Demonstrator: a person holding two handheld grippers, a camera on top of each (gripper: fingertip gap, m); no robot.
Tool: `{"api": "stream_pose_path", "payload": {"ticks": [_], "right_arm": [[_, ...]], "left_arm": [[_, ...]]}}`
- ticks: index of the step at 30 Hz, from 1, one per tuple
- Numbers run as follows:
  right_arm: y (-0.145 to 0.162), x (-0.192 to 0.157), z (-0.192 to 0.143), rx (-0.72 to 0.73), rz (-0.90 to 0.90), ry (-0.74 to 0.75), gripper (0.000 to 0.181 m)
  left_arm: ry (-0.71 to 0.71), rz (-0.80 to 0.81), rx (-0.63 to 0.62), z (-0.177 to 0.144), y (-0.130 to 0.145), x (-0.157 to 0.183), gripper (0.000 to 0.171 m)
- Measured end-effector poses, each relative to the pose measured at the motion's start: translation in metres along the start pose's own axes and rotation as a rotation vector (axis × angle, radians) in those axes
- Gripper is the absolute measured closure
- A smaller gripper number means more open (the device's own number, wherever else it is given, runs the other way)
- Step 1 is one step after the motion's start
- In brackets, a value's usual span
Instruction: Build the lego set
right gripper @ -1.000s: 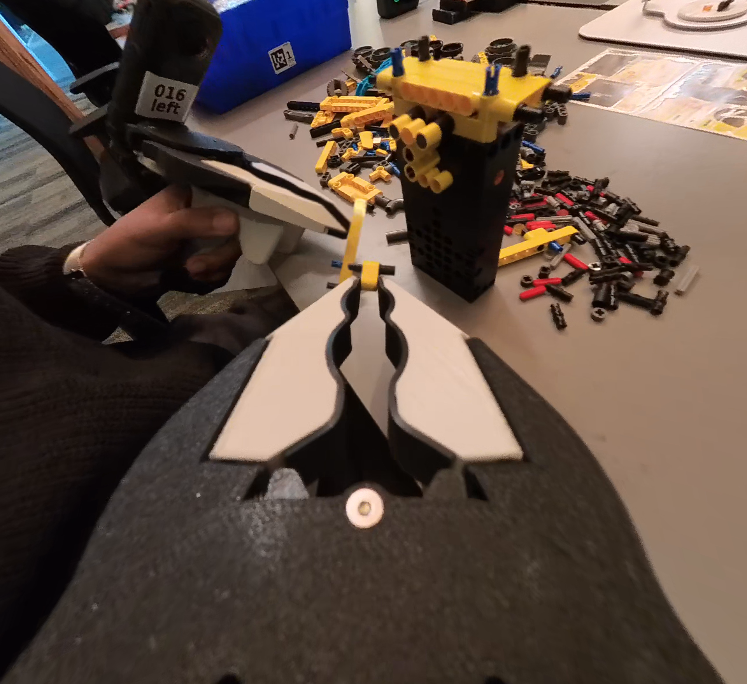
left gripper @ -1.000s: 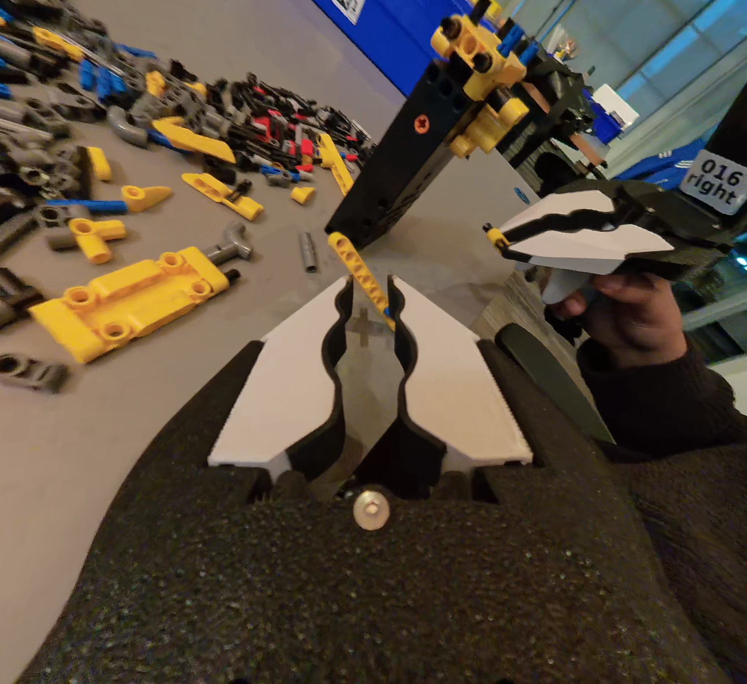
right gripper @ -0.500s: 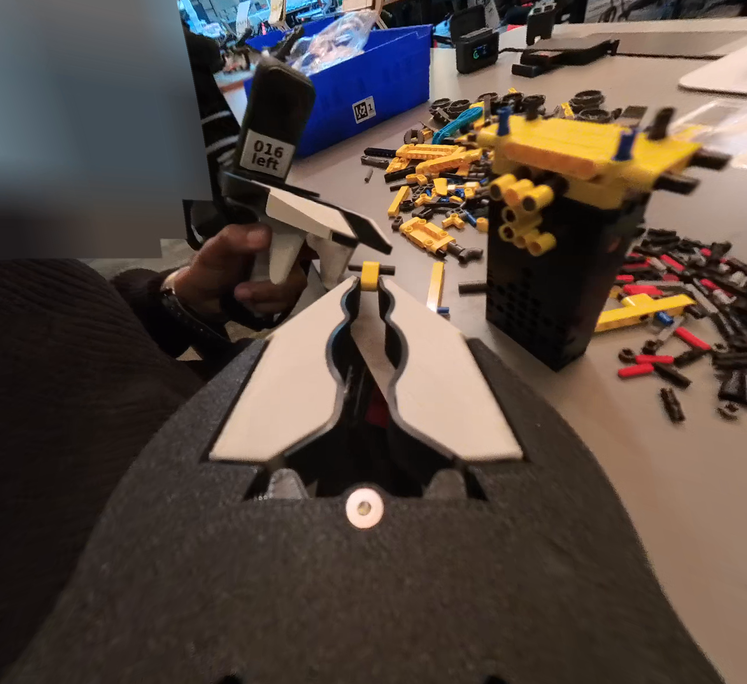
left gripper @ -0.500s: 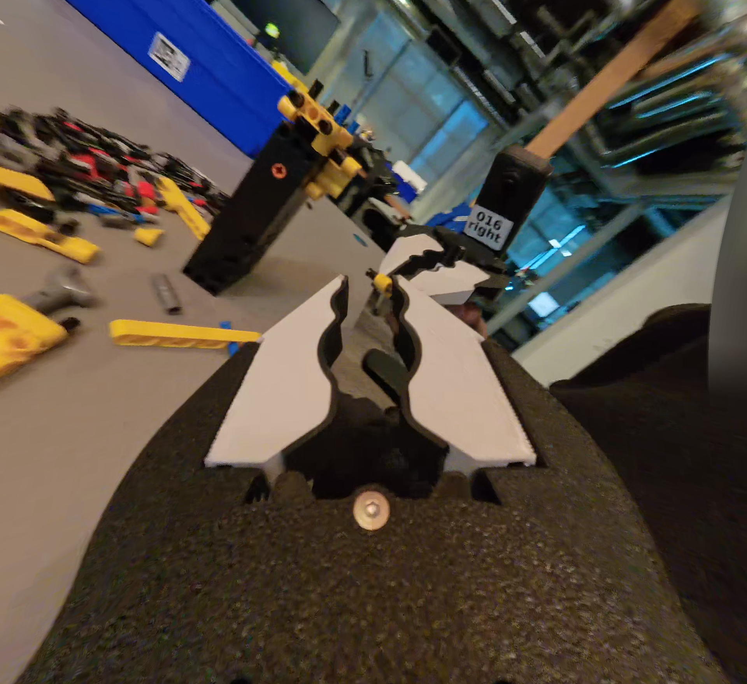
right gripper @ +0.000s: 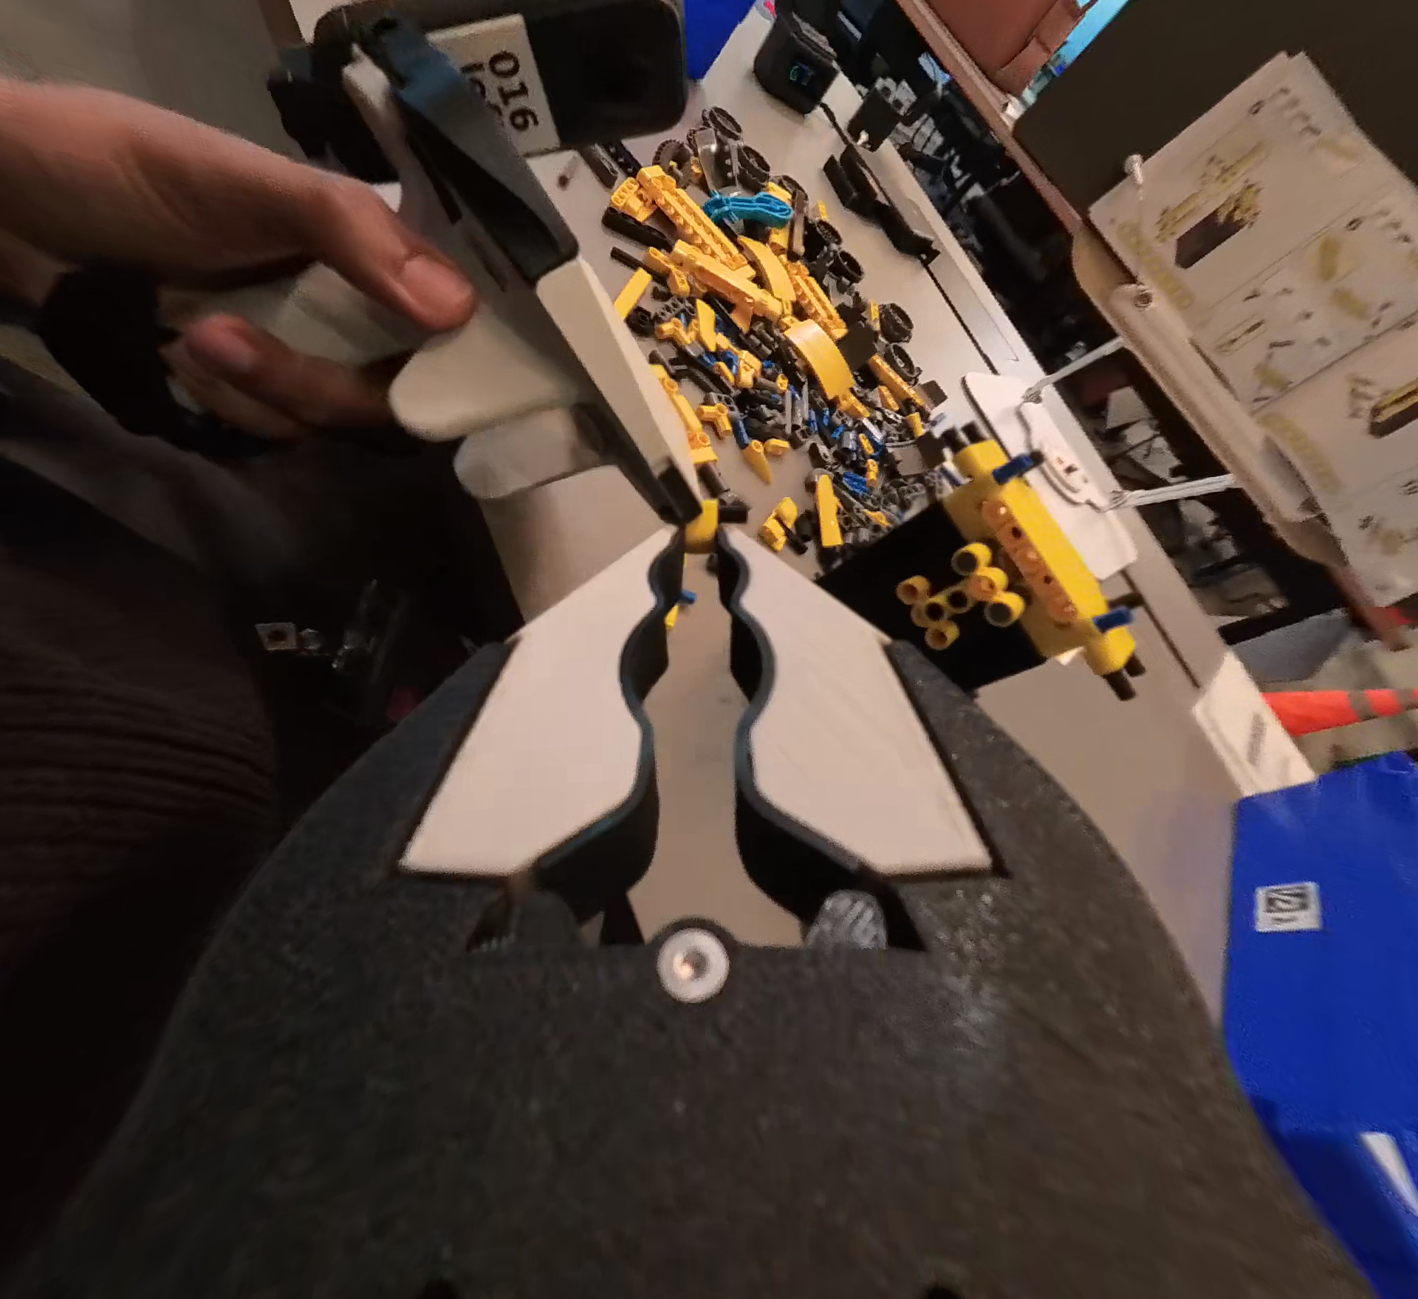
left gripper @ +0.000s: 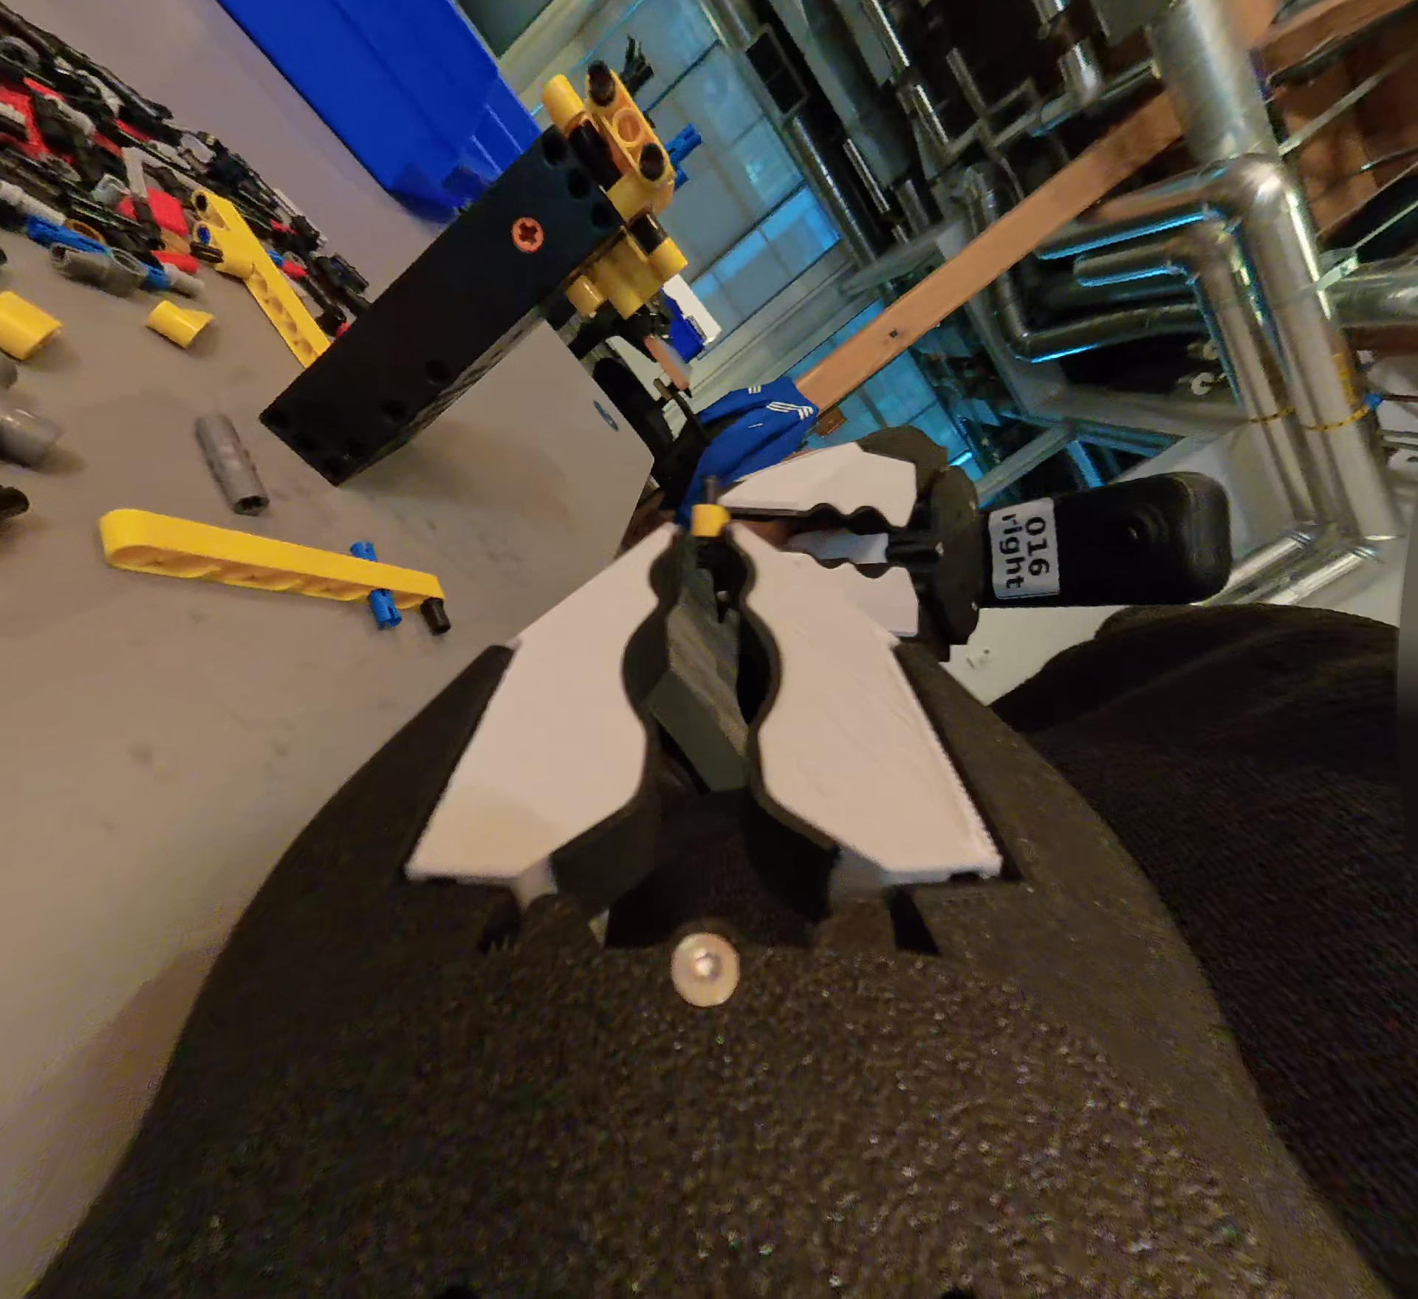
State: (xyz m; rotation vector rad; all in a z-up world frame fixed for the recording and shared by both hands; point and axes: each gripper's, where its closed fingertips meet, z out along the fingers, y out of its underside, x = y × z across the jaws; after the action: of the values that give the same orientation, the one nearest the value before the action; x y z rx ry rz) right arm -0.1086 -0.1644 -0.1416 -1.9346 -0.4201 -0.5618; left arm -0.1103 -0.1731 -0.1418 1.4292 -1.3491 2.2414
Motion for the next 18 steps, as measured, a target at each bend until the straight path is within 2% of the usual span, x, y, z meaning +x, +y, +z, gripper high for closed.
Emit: {"api": "stream_pose_path", "payload": {"ticks": [4, 6, 8, 13, 18], "right_arm": [[0.005, 0.003, 0.003, -0.040, -0.077, 0.061, 0.172], [0.005, 0.009, 0.003, -0.049, -0.147, 0.138, 0.152], [0.004, 0.009, 0.003, -0.065, -0.249, 0.188, 0.148], [0.010, 0.004, 0.010, -0.167, -0.499, 0.257, 0.151], [0.002, 0.000, 0.009, -0.134, -0.644, 0.295, 0.171]], "left_arm": [[-0.050, 0.003, 0.005, -0.002, -0.001, -0.006, 0.165], [-0.080, 0.004, 0.020, -0.004, -0.004, -0.010, 0.165], [-0.088, -0.011, 0.034, -0.005, -0.006, -0.011, 0.165], [-0.076, -0.034, 0.025, -0.002, -0.003, -0.008, 0.165], [-0.070, -0.048, 0.027, -0.003, -0.003, -0.008, 0.165]]}}
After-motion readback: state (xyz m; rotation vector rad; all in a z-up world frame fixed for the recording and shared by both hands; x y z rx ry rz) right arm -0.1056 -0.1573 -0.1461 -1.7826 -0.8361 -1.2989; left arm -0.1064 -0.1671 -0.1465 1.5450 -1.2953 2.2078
